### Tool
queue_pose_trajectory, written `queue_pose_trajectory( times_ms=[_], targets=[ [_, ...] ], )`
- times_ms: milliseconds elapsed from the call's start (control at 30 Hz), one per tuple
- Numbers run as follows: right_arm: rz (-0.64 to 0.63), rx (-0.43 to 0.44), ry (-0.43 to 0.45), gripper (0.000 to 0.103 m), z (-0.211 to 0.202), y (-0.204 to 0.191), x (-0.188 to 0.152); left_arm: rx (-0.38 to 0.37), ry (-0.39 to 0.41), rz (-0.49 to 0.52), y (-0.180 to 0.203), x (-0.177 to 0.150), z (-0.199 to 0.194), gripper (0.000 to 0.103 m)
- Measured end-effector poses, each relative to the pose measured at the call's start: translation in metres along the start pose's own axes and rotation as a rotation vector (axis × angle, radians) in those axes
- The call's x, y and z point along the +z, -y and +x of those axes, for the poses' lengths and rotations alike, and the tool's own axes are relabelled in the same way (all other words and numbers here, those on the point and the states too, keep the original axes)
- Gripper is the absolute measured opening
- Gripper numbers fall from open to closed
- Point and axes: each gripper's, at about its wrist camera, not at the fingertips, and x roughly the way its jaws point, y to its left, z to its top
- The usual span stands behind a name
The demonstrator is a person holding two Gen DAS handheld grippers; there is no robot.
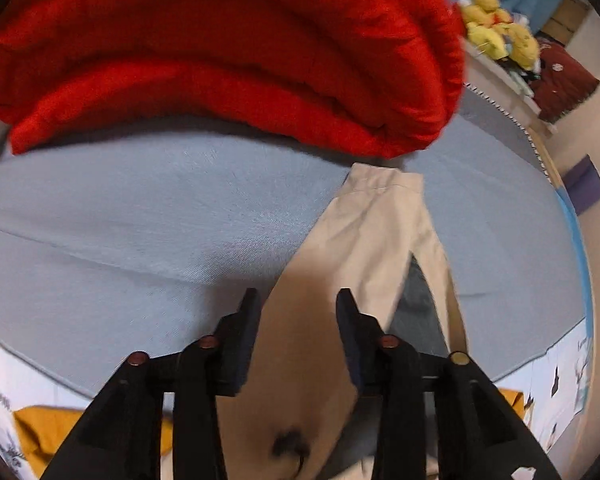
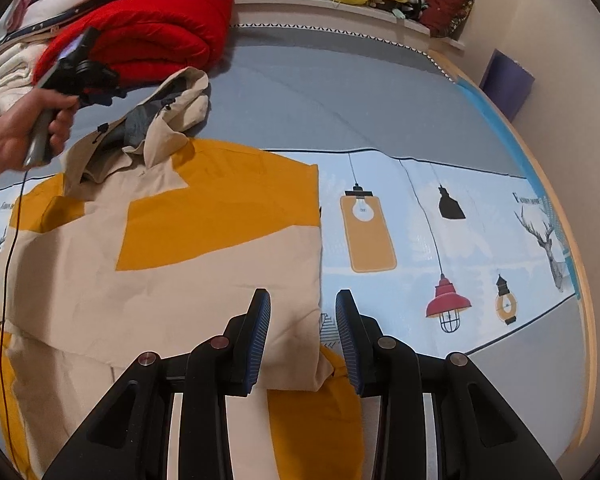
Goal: Fold large clothes
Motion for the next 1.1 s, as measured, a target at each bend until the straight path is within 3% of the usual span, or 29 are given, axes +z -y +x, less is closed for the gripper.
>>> queue_pose_trajectory(
  times_ms=[200,267,300,333,433,600,733,867,967,1100],
  targets=[
    [0.026,-0.004,-0.011,0.035,0.008,0.003,0.003,-0.024,-0.154,-0.014,-0.004,0.014,0.049,0.044],
    [0.026,-0.004,-0.013,0.035,0.009,0.003,0.002,-0.038,-0.171,-0.012,-0.004,0.012,0.057,0.042],
    [0.027,-0.003,-0.015,0.035,0.01,0.003,0.003,-0.049,-0.174,-0.015,-0.004,0.011,0.058,0.033],
    [0.029,-0.003,-0.016,0.035,0.011,0.003,0.002,-0.082,-0.17,-0.012,-0.004,0.007,0.058,0.004],
    [0.04,0.0,-0.024,0.036,0.013,0.004,0.003,-0.108,-0.118,0.058,0.004,0.0,0.04,0.0],
    [0.071,0.019,-0.001,0.035,0.003,0.008,0.007,-0.203,0.012,0.264,0.031,-0.032,-0.044,0.0],
    [0.101,0.032,0.026,0.035,-0.008,0.012,0.011,-0.268,0.087,0.449,0.048,-0.087,-0.117,0.0],
    [0.164,0.075,0.106,0.035,-0.032,0.019,0.017,-0.325,0.135,0.623,0.053,-0.167,-0.195,0.0],
    [0.216,0.142,0.195,0.036,-0.053,0.023,0.02,-0.286,0.16,0.73,0.046,-0.237,-0.233,0.0],
    [0.279,0.273,0.286,0.041,-0.074,0.021,0.024,-0.178,0.089,0.756,0.02,-0.319,-0.246,0.002]
  ],
)
